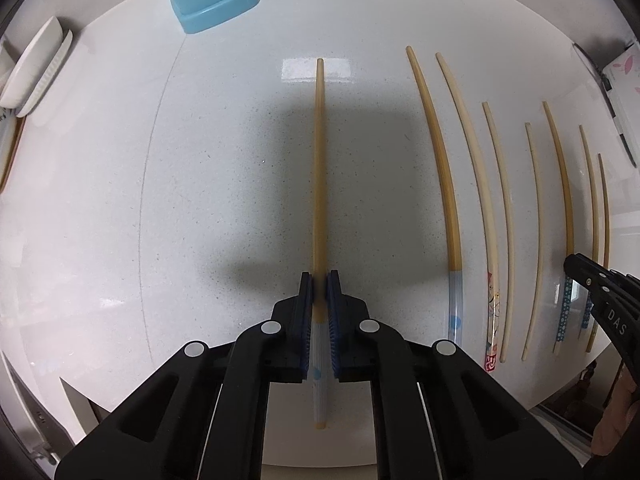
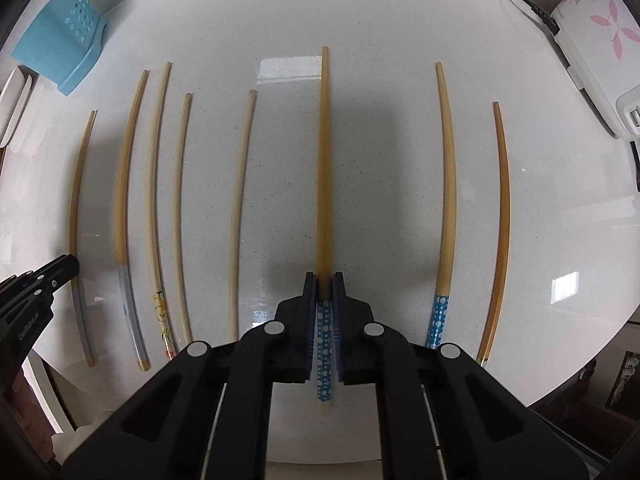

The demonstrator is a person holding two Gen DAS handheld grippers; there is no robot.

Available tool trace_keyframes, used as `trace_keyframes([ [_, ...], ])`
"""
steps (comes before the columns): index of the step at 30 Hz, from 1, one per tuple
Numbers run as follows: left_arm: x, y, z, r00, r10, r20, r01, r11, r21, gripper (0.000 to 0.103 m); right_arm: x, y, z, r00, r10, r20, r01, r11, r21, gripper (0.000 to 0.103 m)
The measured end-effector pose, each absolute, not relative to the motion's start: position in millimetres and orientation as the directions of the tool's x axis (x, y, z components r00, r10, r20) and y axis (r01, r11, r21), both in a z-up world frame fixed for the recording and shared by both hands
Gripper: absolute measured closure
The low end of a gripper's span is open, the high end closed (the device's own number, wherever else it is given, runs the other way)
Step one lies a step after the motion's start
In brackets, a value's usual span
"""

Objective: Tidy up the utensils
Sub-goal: 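Close left tool on blue-tipped chopstick while right tool grasps blue-patterned chopstick, then lift both held chopsticks upright and carry them toward the blue holder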

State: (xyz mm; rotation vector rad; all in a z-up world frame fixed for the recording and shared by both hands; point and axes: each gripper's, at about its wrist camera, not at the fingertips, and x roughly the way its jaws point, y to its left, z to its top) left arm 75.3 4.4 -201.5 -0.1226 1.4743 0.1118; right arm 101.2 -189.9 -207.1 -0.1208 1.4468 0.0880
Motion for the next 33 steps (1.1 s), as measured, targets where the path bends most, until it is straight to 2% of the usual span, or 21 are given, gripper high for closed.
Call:
trace_keyframes([
  [9, 66, 44, -199, 0.120, -0.022, -0.993, -0.155, 0.987, -0.041, 0.096, 107, -197, -200, 0.135, 0.013, -0.991, -0.102, 0.995, -0.001, 0.096],
  [33, 60, 73, -159, 0.280, 0.003, -0.960, -0.153, 0.987, -0.042, 0.096, 104, -184, -154, 0.279, 0.041, -0.959, -0.080, 0.997, 0.019, 0.096],
])
